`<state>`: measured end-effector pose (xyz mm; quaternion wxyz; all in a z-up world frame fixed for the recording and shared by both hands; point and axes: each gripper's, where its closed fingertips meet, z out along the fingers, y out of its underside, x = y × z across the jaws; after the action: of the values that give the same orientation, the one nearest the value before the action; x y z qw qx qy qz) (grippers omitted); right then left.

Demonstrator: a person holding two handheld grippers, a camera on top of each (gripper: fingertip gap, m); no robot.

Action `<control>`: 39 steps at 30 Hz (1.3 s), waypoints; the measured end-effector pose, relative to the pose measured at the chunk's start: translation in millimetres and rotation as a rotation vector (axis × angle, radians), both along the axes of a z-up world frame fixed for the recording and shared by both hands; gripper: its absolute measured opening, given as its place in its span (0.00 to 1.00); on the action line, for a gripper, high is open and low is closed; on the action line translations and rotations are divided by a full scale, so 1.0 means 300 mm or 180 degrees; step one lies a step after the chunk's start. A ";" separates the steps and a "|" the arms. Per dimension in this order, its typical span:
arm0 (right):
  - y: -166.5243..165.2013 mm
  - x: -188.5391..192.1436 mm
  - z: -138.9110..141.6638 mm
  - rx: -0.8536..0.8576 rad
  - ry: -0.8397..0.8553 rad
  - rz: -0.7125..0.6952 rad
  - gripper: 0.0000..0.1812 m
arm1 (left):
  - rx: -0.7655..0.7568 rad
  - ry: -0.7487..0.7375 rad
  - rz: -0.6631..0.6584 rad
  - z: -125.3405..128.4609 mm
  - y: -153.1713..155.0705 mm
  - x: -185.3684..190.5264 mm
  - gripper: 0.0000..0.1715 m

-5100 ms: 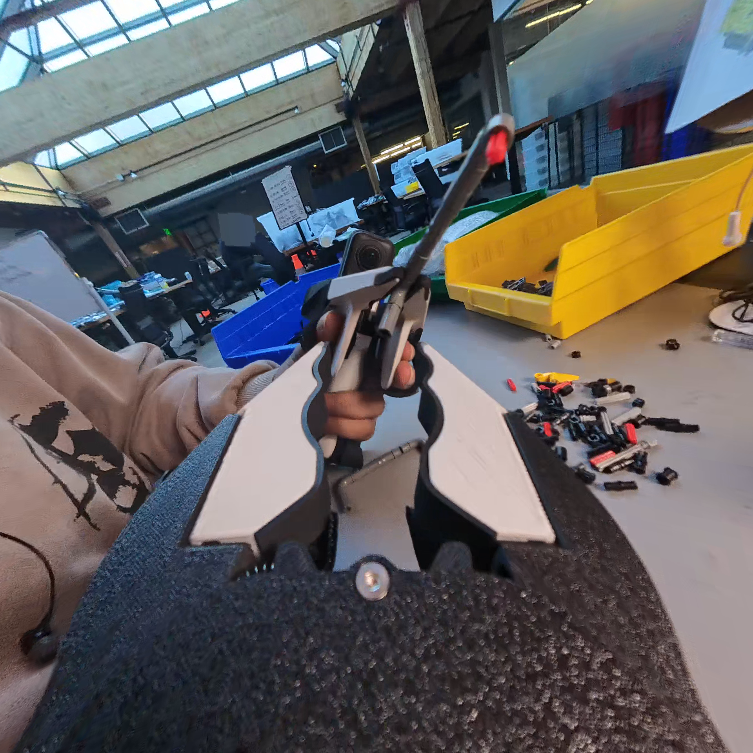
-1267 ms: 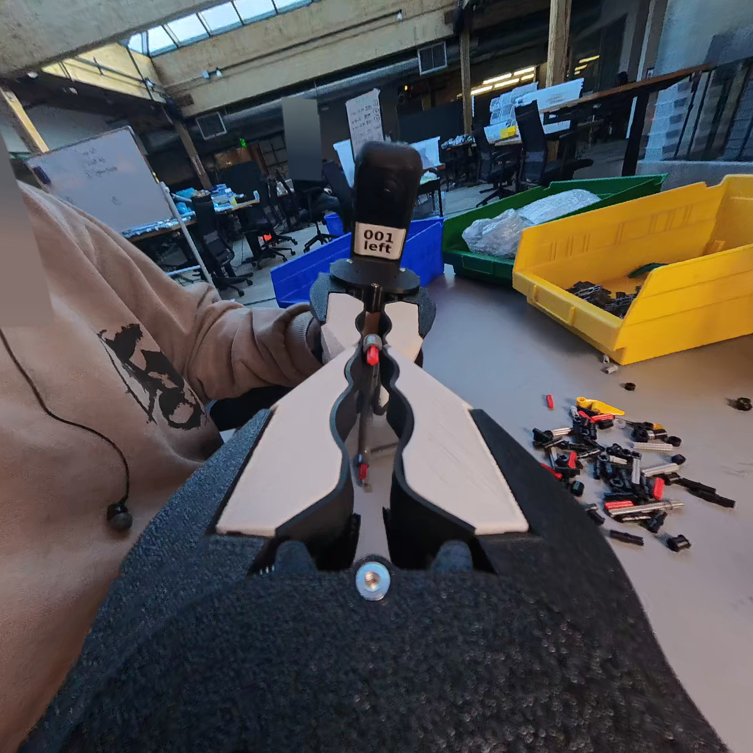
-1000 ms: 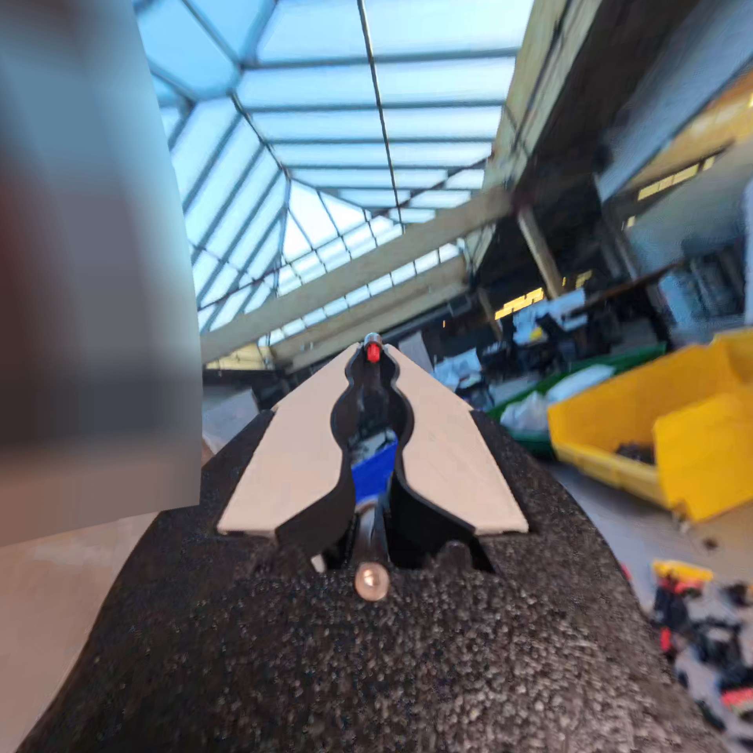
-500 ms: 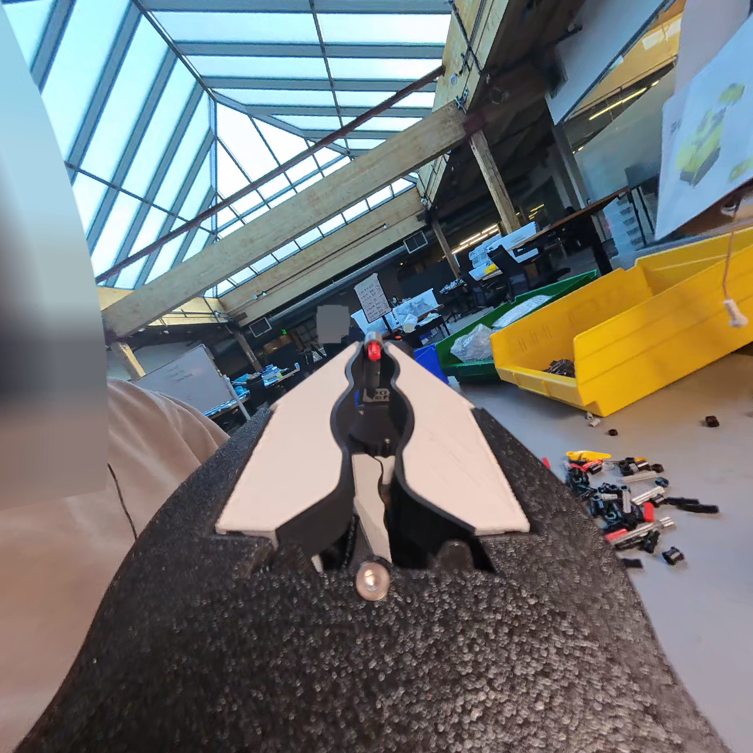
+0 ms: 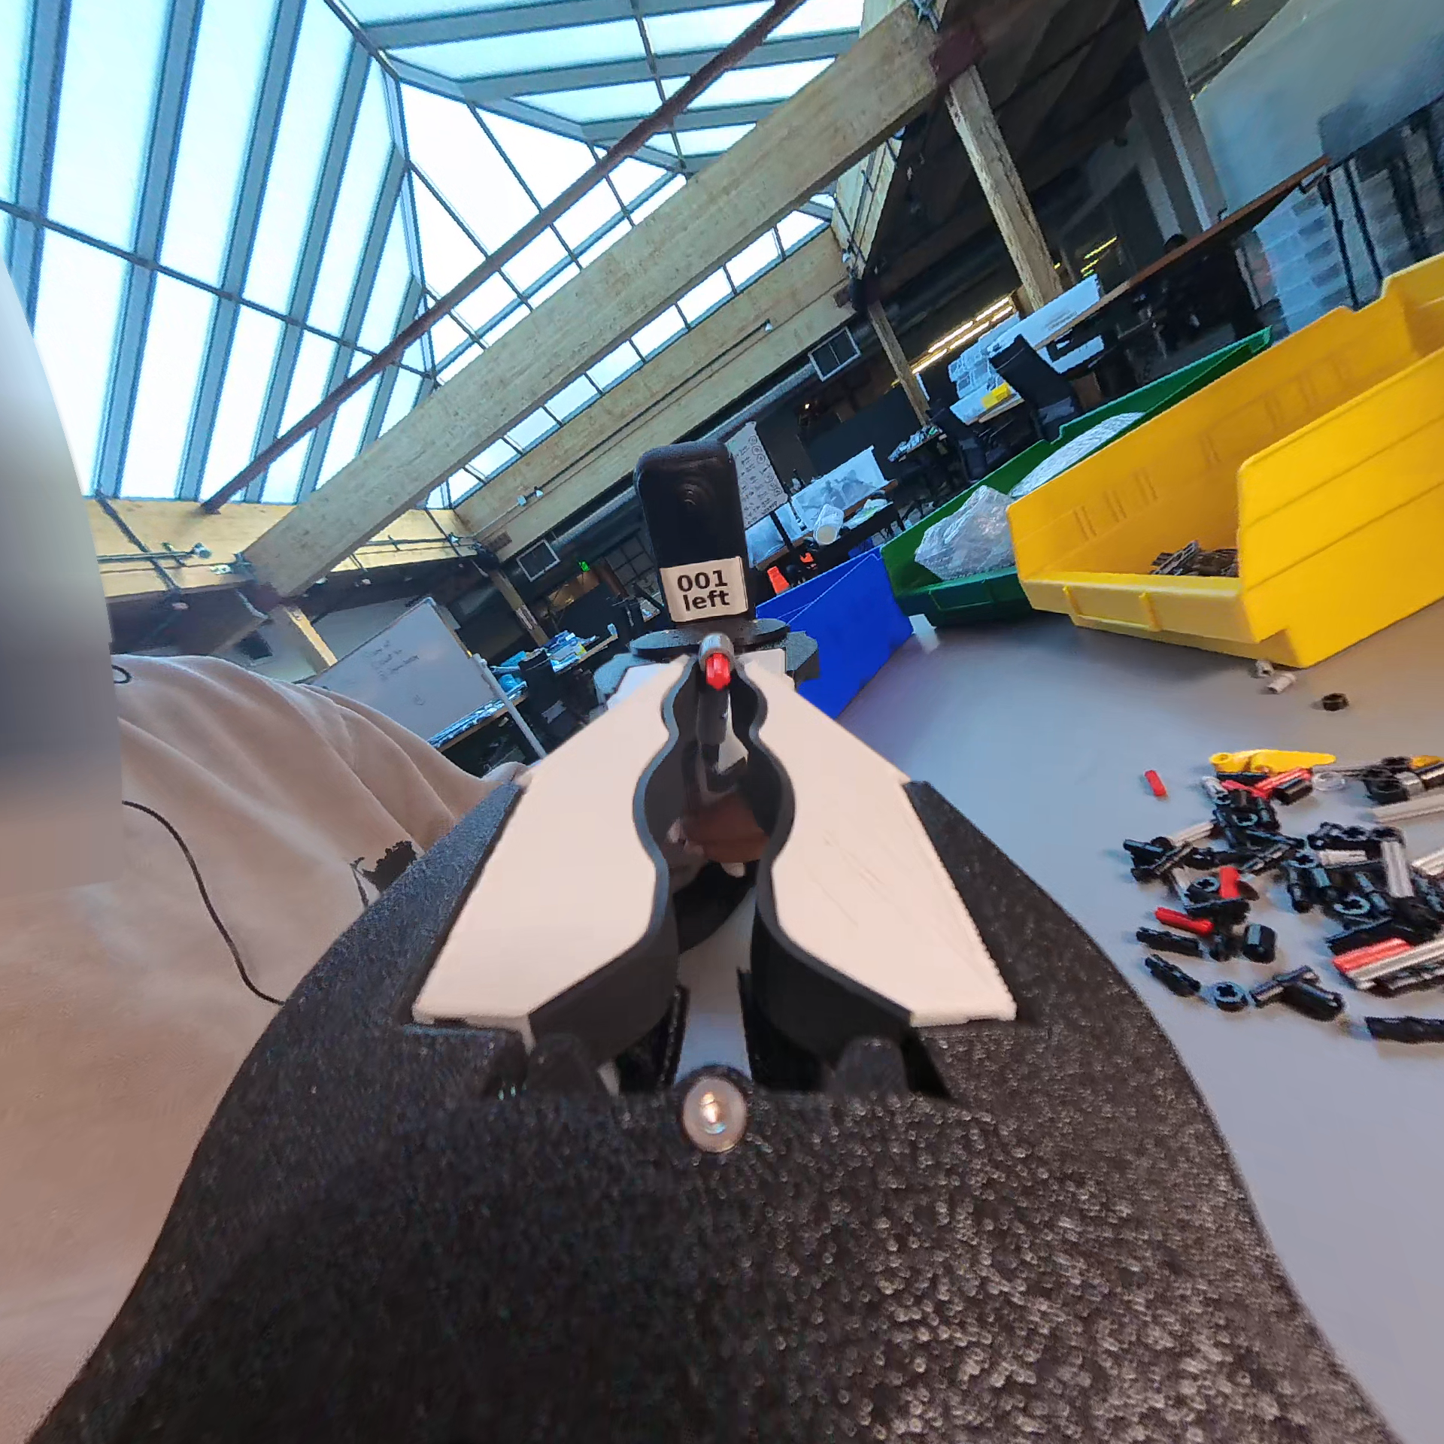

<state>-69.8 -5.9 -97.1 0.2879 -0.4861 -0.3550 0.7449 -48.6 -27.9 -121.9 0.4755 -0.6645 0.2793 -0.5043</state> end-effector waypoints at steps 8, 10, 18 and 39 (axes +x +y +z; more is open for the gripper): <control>-0.011 -0.004 -0.011 0.0056 -0.0038 0.0041 0.03 | -0.0165 -0.0054 0.0015 -0.018 0.016 -0.008 0.07; -0.020 -0.010 -0.019 0.0114 -0.0075 0.0047 0.03 | -0.0169 -0.0074 -0.0008 -0.014 0.012 -0.007 0.05; -0.050 -0.008 -0.004 0.0332 -0.0032 0.0049 0.02 | -0.0285 -0.0212 -0.0169 -0.004 -0.018 0.008 0.01; 0.066 0.155 0.274 0.0452 0.0877 -0.0527 0.02 | -0.0071 0.0205 0.0016 -0.052 0.016 0.045 0.00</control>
<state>-23.4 14.0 -15.0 0.4277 -0.3854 -0.3226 0.7513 -35.1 -23.2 -137.7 0.4600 -0.6864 0.2872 -0.4845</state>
